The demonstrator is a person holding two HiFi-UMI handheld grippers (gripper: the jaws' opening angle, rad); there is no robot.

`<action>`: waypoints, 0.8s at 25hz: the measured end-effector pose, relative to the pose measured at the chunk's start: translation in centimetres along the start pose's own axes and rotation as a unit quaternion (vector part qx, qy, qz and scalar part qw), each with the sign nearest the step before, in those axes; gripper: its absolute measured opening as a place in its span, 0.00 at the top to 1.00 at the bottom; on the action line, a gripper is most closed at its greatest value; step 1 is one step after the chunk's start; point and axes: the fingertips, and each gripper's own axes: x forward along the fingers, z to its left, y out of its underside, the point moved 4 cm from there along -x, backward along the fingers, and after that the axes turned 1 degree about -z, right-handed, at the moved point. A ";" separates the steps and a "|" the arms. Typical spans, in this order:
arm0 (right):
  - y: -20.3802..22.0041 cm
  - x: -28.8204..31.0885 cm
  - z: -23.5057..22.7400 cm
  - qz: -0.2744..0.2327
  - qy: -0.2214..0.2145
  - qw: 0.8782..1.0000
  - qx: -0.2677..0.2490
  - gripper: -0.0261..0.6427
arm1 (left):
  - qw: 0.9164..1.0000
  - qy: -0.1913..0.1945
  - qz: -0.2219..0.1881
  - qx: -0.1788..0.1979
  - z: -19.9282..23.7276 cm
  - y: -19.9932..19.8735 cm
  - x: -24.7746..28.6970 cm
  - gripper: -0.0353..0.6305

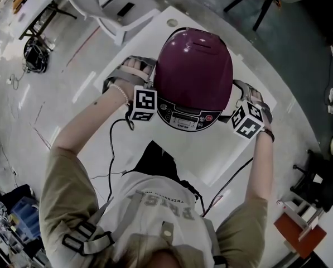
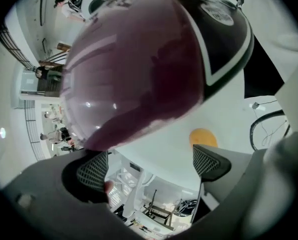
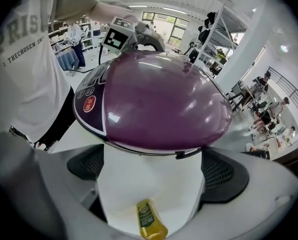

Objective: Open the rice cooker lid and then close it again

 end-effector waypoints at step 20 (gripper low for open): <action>0.8 0.6 0.3 0.074 0.004 0.996 -0.048 0.10 | 0.999 -0.039 0.016 -0.014 1.7 0.0 1.1 0.13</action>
